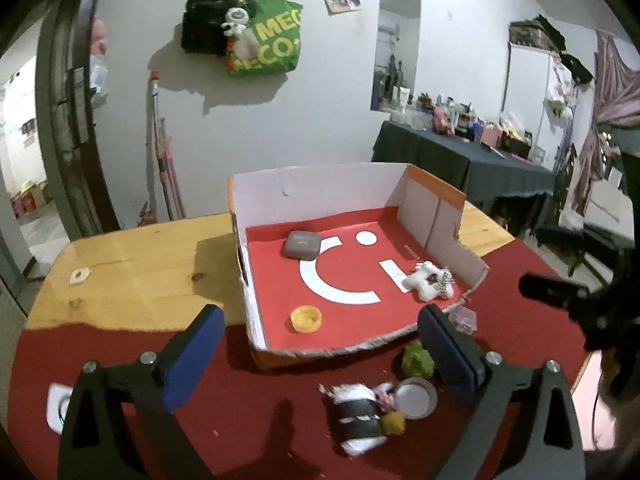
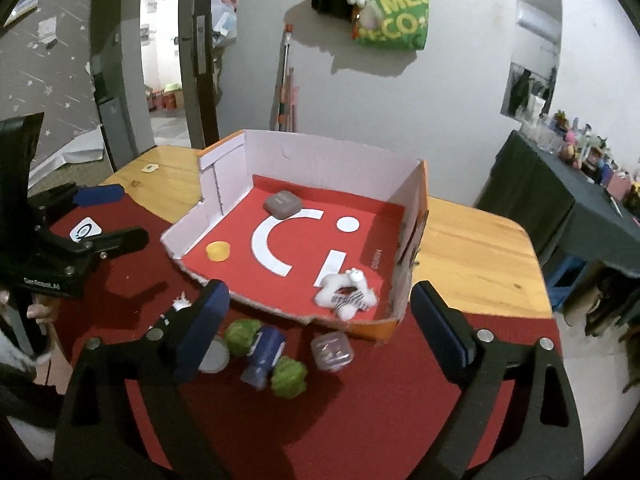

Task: Organize objects
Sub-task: 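Open both grippers to release the plush and cap, then withdraw, then move both grippers back toward the remaining items on the tablecloth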

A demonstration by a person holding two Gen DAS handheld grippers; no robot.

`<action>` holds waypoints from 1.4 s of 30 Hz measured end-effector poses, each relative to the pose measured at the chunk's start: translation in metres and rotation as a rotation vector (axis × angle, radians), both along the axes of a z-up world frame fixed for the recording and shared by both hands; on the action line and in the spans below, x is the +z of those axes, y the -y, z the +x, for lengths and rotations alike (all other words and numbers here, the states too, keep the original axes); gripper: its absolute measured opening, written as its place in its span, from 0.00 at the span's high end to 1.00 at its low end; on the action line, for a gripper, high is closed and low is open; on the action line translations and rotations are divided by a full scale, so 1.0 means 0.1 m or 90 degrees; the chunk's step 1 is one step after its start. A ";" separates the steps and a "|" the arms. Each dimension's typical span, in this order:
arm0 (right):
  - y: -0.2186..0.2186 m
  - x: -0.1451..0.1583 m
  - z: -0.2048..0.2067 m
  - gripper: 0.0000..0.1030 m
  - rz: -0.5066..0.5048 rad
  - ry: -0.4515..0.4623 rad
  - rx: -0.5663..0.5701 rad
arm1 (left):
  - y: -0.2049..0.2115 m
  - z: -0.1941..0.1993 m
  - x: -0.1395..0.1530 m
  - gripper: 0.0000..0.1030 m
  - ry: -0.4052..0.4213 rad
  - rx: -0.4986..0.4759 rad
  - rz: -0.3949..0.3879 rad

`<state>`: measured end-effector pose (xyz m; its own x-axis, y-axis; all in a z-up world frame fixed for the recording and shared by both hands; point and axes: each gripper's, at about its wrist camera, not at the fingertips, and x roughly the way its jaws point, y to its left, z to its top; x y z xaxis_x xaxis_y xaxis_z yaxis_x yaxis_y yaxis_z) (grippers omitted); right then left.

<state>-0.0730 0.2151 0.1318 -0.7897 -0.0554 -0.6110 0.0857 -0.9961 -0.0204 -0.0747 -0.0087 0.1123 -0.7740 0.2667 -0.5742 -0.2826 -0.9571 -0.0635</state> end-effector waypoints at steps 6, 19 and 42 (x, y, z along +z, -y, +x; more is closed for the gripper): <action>0.11 -0.14 0.30 0.06 -0.014 -0.041 -0.042 | -0.01 0.29 -0.14 0.01 -0.013 0.045 0.020; 0.15 -0.59 0.50 0.05 -0.052 -0.053 -0.113 | -0.07 0.55 -0.59 0.00 0.012 0.110 0.011; 0.07 -1.05 0.45 0.05 -0.061 0.024 -0.135 | -0.12 0.51 -0.97 0.00 0.080 0.124 -0.006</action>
<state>-0.0282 0.2078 0.0267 -0.7662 0.0500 -0.6407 -0.1267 -0.9892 0.0743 -0.0237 0.0035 0.0155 -0.7330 0.1136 -0.6707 -0.0837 -0.9935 -0.0769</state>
